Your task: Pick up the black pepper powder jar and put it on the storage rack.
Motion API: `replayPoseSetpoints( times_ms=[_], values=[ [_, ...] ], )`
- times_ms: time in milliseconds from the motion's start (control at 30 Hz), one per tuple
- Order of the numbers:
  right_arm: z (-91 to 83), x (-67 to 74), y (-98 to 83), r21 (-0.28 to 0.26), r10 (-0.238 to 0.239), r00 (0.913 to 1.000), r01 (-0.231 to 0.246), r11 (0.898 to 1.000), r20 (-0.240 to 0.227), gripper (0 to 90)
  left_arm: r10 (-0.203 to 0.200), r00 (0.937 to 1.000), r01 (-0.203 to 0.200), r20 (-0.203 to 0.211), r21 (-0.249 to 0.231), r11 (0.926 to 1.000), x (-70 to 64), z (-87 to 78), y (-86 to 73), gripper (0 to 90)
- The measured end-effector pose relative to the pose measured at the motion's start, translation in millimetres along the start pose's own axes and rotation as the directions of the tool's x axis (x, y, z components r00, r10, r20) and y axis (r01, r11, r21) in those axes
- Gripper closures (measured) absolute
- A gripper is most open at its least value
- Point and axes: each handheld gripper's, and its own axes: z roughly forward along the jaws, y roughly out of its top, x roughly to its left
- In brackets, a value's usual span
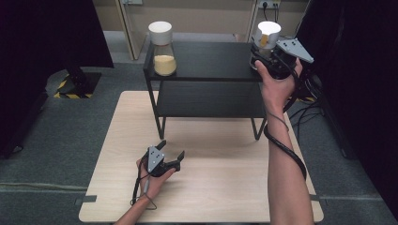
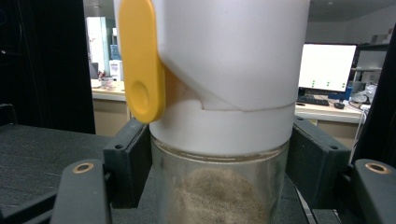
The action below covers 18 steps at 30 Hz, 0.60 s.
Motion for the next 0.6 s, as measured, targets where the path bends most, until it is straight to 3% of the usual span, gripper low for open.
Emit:
replayPoseSetpoints(
  times_ms=[333, 600],
  values=[
    [1.0, 0.6, 3.1, 0.012, 0.004, 1.0, -0.004, 1.0, 0.007, 29.9, 0.004, 1.0, -0.004, 0.0, 0.002, 1.0, -0.3, 0.1, 0.4, 13.3],
    [-0.9, -1.3, 8.3, 0.028, 0.047, 0.9989, -0.047, 0.999, -0.004, 11.8, 0.004, 1.0, -0.004, 0.0, 0.002, 1.0, -0.2, 0.0, 0.3, 13.3]
  ],
)
